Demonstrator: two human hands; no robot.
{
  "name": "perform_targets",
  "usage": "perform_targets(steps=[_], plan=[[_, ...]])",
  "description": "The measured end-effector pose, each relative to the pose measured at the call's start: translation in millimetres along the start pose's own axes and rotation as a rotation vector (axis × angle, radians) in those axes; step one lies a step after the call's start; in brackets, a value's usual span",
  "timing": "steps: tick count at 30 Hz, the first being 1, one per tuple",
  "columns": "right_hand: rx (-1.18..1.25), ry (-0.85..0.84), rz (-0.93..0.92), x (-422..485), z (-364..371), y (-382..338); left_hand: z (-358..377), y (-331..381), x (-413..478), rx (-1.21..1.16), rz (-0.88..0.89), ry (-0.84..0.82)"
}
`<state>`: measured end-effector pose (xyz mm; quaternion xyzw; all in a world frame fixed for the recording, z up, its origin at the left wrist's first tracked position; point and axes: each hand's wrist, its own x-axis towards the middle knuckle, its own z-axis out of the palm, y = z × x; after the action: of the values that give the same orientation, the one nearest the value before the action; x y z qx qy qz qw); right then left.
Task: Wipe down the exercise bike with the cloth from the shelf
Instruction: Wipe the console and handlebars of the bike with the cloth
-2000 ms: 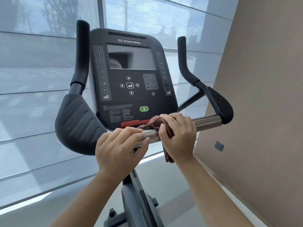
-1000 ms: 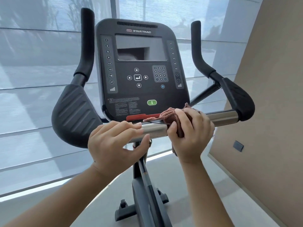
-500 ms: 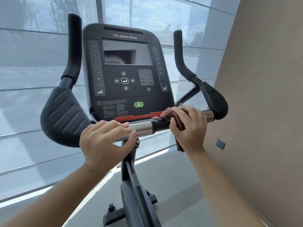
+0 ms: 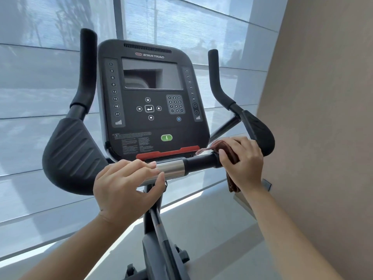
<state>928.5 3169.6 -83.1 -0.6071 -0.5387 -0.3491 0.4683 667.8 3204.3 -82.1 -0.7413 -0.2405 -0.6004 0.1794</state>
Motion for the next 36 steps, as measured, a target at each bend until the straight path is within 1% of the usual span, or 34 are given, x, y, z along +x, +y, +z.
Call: perform_targets(steps=[3,5,6,9,11,12,16,18,20,21,23,25,27,29,32,34,36], plan=[[-0.009,0.064,-0.070,-5,8,-12,-1,0,1,0.001,-0.008,-0.020],[-0.005,0.076,-0.141,-5,7,1,-2,1,0,-0.006,-0.013,-0.033],[-0.009,0.092,-0.137,-5,6,12,-3,1,0,-0.010,-0.013,-0.032],[-0.040,0.201,0.051,-4,4,35,-3,0,1,-0.009,0.004,-0.024],[-0.030,0.303,0.145,-8,14,27,-2,-1,0,0.006,0.018,-0.017],[-0.009,0.348,0.158,-11,21,17,-1,-2,0,0.011,0.022,-0.012],[0.111,0.452,0.106,-26,46,-25,-1,-1,1,0.030,0.022,-0.013],[0.101,0.496,0.054,-27,50,-21,-1,-1,1,0.031,0.020,-0.018],[0.060,0.548,-0.035,-29,53,-5,0,0,0,0.032,0.025,-0.022],[0.057,0.581,-0.049,-30,54,4,0,0,0,0.035,0.029,-0.023],[0.070,0.640,-0.015,-27,56,22,1,-1,0,0.043,0.036,-0.024],[0.065,0.681,0.064,-22,56,32,2,-1,1,0.045,0.041,-0.025],[0.064,0.702,0.144,-20,58,25,2,-1,1,0.044,0.047,-0.019],[0.067,0.723,0.161,-25,65,1,1,0,1,0.052,0.046,-0.016],[0.087,0.721,0.076,-34,73,-29,1,0,1,0.049,0.042,-0.019],[0.052,0.683,-0.047,-32,69,-19,1,1,1,0.037,0.029,-0.028],[0.003,0.639,-0.161,-30,60,8,0,1,1,0.027,0.031,-0.033]])
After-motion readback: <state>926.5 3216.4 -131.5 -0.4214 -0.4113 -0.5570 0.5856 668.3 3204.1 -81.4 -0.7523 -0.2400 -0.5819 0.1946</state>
